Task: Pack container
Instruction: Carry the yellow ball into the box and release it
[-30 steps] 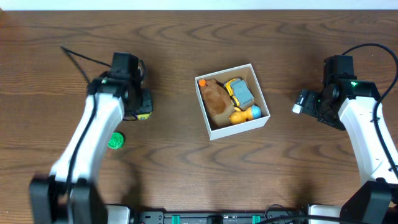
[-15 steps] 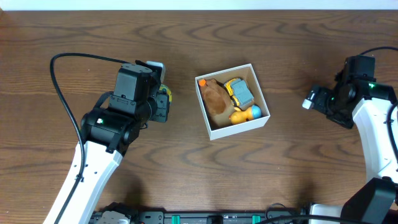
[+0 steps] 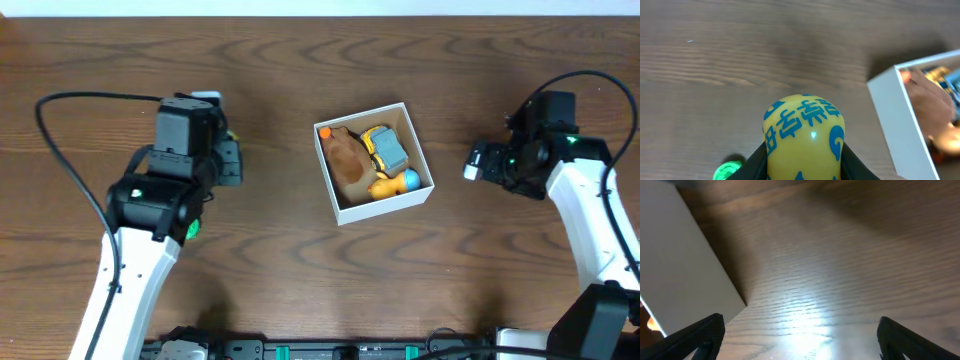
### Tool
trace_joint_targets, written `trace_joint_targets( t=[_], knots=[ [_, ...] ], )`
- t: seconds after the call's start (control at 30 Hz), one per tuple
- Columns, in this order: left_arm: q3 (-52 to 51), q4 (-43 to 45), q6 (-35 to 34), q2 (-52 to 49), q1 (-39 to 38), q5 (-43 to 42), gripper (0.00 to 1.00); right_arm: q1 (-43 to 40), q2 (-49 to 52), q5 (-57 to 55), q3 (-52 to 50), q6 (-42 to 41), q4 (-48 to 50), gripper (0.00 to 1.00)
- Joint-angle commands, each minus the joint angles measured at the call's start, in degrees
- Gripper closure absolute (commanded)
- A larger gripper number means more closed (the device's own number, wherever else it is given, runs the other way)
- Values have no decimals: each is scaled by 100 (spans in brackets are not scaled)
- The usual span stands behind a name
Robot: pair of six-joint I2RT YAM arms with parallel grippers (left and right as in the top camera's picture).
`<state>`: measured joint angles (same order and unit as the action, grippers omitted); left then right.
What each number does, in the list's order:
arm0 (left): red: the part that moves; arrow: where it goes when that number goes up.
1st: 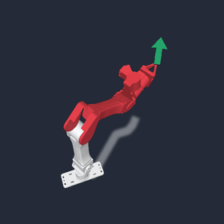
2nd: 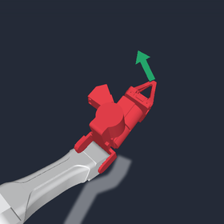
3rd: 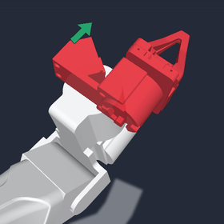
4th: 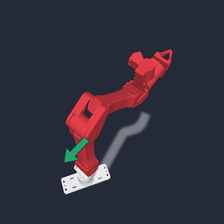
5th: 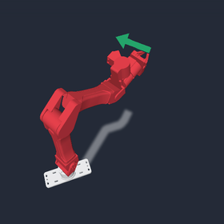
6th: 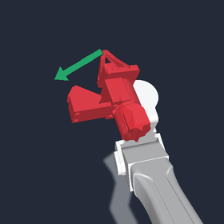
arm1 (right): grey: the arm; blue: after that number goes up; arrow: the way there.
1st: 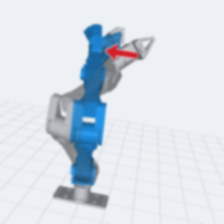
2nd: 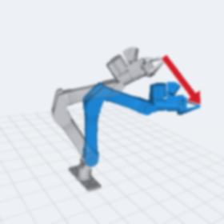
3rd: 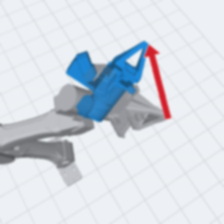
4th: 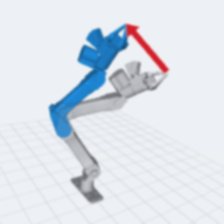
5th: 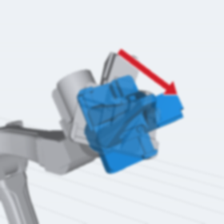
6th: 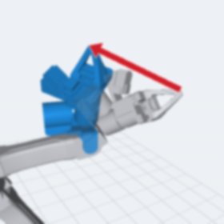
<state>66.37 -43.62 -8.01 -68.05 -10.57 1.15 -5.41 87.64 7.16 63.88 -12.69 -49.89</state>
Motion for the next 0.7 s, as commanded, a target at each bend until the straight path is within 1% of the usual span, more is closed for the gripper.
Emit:
trace_joint_targets(
  t=[0.0,0.33,0.43,0.53,0.67],
  knots=[
    [105,-55,-136,195,212,98,94,205,199,66,-72,98,101,2],
    [105,-127,-177,234,479,101,94,929,820,109,-72,365,212,1],
    [105,-127,-179,232,479,101,94,1073,868,343,-72,570,192,1],
    [105,-127,-179,232,479,101,94,1145,863,809,-72,872,212,1],
    [105,-127,-179,232,479,101,93,1137,863,1025,-72,922,210,1]
  ],
)
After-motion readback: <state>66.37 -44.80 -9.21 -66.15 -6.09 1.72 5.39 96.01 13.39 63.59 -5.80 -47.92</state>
